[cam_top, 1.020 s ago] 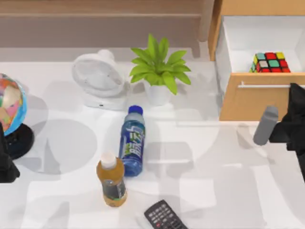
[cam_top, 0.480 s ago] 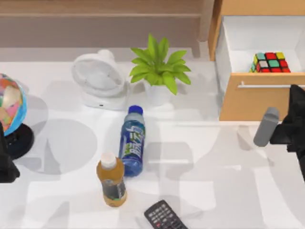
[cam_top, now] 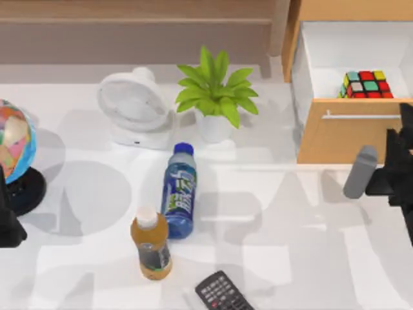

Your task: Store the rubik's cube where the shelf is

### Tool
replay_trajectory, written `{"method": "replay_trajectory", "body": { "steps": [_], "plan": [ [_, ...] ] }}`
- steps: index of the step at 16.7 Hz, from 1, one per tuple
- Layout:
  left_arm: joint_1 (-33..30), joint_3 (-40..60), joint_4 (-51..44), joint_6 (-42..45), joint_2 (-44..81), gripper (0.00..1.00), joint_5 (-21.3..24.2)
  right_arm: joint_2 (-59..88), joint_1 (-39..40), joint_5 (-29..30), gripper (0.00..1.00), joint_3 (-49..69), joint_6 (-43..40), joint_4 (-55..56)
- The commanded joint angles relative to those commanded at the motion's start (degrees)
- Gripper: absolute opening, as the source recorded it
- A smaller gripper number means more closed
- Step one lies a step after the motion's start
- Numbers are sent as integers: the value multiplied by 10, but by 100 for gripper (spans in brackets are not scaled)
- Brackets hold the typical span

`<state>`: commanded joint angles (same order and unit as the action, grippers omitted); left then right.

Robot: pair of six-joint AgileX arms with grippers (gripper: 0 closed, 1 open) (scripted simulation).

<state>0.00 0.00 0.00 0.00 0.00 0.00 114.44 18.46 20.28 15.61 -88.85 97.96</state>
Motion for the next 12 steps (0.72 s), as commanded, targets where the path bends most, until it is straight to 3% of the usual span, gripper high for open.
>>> {"method": "replay_trajectory", "body": {
  "steps": [2, 12],
  "plan": [
    [0, 0, 0, 0, 0, 100, 0, 0, 0, 0, 100, 0, 0, 0],
    [0, 0, 0, 0, 0, 100, 0, -1, 3, 3, 100, -7, 0, 7]
  ]
}}
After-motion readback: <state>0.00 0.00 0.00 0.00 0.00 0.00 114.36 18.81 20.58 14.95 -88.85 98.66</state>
